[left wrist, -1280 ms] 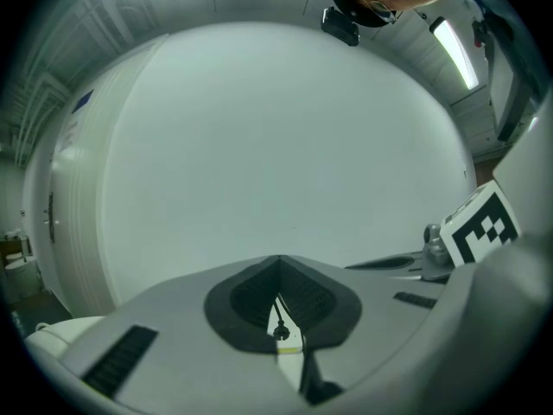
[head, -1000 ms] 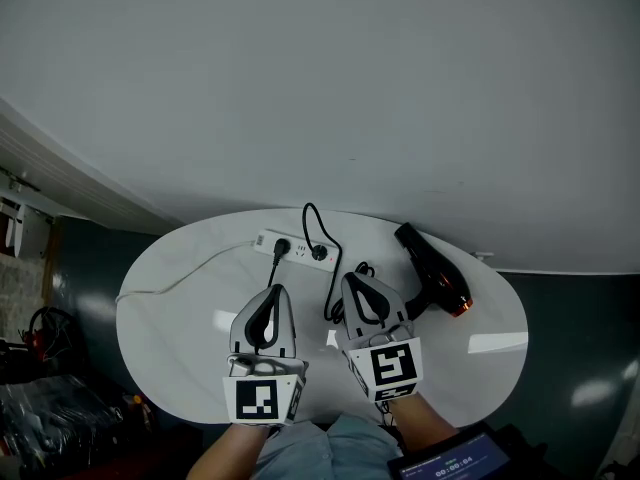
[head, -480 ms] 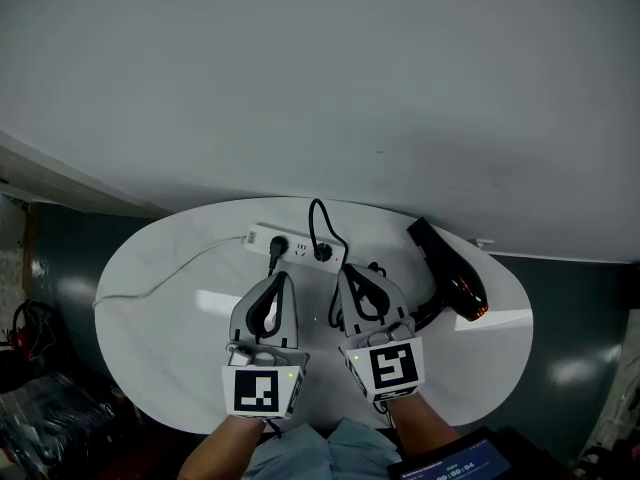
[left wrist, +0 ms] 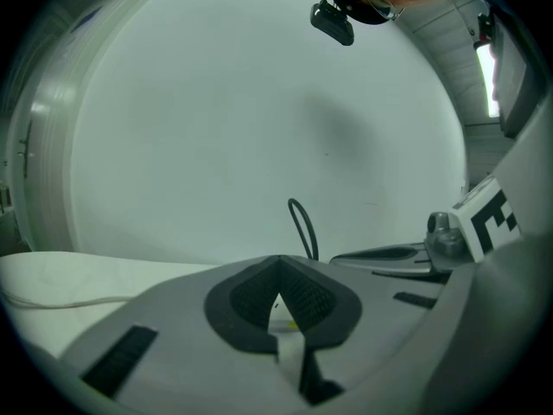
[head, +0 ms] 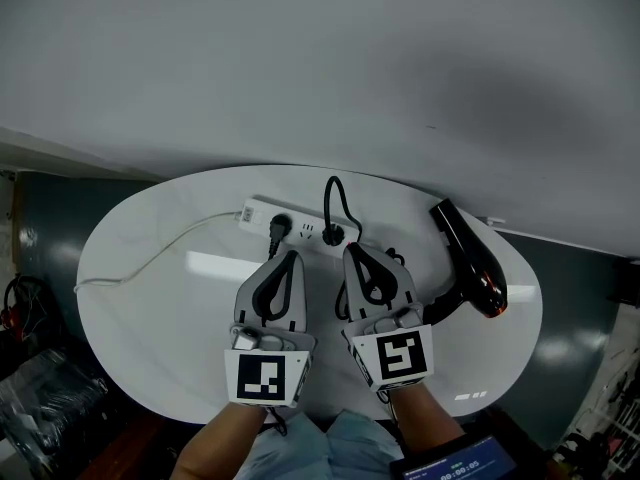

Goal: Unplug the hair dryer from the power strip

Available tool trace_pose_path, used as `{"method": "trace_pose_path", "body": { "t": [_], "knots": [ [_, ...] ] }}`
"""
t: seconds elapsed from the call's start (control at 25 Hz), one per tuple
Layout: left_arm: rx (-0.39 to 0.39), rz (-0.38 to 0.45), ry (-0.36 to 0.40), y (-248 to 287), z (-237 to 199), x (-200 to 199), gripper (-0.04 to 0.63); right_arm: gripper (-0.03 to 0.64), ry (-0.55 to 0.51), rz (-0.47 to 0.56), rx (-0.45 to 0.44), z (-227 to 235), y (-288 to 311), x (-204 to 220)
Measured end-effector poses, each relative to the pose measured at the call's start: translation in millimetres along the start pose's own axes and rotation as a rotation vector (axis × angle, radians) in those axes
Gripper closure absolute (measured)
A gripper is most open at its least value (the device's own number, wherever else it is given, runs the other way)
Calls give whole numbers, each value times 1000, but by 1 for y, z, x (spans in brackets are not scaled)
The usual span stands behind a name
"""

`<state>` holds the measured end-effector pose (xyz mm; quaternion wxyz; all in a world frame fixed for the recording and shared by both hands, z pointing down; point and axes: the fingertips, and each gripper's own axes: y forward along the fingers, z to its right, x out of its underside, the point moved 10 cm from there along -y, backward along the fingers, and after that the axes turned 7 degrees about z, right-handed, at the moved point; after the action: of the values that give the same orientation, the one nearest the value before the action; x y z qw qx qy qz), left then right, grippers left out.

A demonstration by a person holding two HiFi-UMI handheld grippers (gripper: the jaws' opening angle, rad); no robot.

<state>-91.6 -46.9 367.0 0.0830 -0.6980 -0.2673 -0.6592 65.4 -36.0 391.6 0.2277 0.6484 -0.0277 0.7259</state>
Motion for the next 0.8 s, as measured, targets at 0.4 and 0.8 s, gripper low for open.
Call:
{"method": "trace_pose_path", "body": {
  "t": [0.4,0.8],
  "knots": [
    [3,-54,3,12,-4,21,597,612,15,-38,-13,2,8,17],
    [-17,-69,-97,29,0,31,597,612,63,38,-3,1,13,13]
  ]
}}
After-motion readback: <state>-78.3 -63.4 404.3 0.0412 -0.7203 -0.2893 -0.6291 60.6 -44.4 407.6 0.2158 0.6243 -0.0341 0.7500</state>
